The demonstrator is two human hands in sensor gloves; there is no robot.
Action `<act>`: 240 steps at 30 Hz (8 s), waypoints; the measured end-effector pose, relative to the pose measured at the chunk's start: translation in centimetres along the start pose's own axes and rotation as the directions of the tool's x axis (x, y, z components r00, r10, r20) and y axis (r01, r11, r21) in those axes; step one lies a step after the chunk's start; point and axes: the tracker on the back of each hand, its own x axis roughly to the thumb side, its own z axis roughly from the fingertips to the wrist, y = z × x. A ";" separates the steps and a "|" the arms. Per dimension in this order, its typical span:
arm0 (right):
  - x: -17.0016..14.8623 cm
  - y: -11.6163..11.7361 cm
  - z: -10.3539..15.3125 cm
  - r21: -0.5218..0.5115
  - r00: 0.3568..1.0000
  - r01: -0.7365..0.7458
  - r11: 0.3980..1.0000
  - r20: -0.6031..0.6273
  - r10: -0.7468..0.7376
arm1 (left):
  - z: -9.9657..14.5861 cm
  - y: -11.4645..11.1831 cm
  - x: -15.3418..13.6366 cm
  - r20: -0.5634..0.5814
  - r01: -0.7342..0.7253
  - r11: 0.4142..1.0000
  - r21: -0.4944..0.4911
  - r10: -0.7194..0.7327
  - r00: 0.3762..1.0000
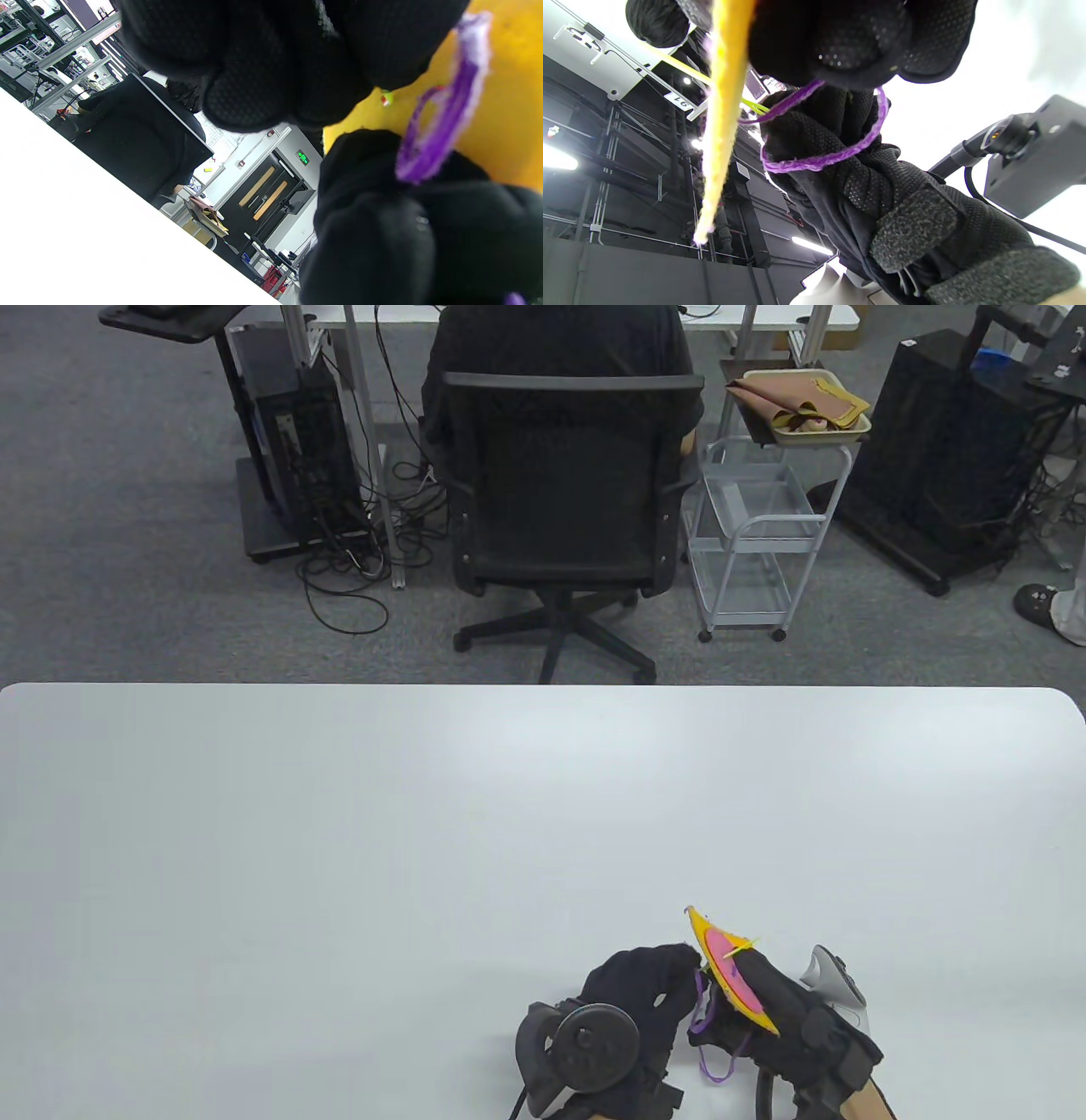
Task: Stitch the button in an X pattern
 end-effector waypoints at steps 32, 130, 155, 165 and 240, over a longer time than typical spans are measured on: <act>-0.1 -0.2 0.0 -0.059 0.995 -0.094 0.994 -0.017 0.093 | -0.4 -1.5 -2.8 -0.204 -0.551 0.824 -0.131 0.522 0.828; 2.8 2.7 2.2 -0.534 0.566 -0.680 0.503 0.056 0.823 | 0.1 -2.6 -3.9 -0.335 -0.509 0.854 -0.104 0.452 0.827; 2.8 2.0 2.0 -0.534 0.604 -0.669 0.517 0.015 0.796 | 0.0 -3.9 -2.3 -0.246 -0.347 0.901 -0.260 0.285 0.926; 3.2 1.8 2.3 -0.546 0.628 -0.642 0.539 0.029 0.777 | -0.1 -3.8 -2.4 -0.273 -0.351 0.902 -0.251 0.282 0.920; 6.5 -1.0 5.1 -0.664 0.738 -0.480 0.573 0.048 0.673 | 0.7 1.6 -7.9 -0.361 -0.369 0.918 0.143 0.396 0.844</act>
